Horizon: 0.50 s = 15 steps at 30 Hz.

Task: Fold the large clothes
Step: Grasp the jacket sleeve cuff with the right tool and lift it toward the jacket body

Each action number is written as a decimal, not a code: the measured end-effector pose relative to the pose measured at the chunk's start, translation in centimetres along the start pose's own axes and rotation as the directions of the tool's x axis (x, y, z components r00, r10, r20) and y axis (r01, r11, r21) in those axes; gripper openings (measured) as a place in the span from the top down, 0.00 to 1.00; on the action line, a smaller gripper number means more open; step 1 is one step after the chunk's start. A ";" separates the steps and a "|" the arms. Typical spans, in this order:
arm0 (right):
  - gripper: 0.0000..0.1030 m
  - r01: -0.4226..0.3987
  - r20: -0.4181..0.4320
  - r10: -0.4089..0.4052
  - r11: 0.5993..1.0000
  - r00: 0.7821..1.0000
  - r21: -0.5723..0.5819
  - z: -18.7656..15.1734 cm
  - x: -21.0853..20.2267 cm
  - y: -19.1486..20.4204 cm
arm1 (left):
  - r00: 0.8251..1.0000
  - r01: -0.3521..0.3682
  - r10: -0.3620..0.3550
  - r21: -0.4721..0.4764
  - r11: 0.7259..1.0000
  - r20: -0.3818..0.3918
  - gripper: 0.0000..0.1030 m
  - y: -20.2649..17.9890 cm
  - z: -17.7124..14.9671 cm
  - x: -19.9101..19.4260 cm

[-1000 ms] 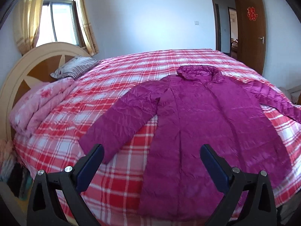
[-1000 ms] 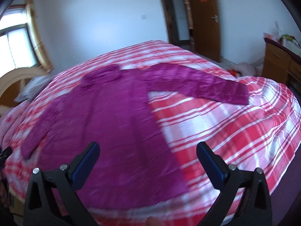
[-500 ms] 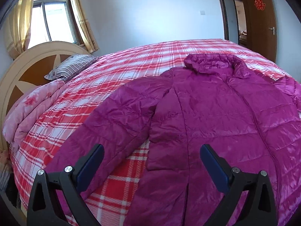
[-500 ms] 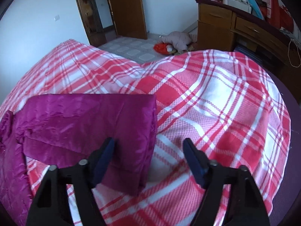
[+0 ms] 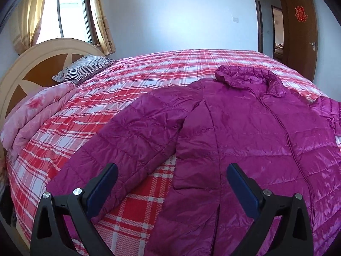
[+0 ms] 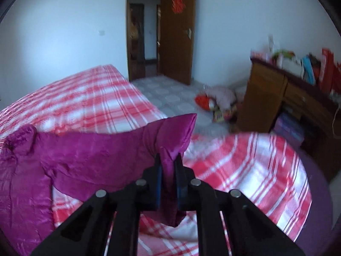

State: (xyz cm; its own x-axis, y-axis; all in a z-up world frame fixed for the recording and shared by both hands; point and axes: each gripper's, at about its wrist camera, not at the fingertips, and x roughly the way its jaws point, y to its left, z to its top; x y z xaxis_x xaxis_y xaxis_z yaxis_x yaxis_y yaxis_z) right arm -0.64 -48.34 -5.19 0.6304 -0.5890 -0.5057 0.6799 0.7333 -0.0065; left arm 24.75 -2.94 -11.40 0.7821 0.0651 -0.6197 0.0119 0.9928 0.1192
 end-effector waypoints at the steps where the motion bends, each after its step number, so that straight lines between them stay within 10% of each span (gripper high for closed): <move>1: 0.88 -0.003 0.033 0.004 1.000 0.999 -0.027 1.0 -0.7 1.3 | 1.000 0.003 -0.003 -0.007 1.000 0.003 0.01 0.3 0.1 -0.2; 8: 0.88 -0.027 0.261 0.109 0.954 0.959 -0.297 5.7 -7.9 13.1 | 1.000 0.021 -0.021 -0.032 0.999 0.005 0.01 1.4 -0.2 -0.5; 15: 0.89 -0.113 0.283 0.288 0.855 0.915 -0.506 4.4 -11.9 25.5 | 0.999 0.030 -0.031 -0.067 0.997 -0.009 0.01 3.0 -0.9 -0.3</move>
State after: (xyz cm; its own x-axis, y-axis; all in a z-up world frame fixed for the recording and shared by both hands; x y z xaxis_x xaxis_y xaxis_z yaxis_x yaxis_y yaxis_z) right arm 10.90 -24.12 4.47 0.8787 -0.4235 -0.2202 0.3208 0.8655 -0.3847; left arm 24.00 0.11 -11.54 0.7760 0.0351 -0.6297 -0.0060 0.9988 0.0482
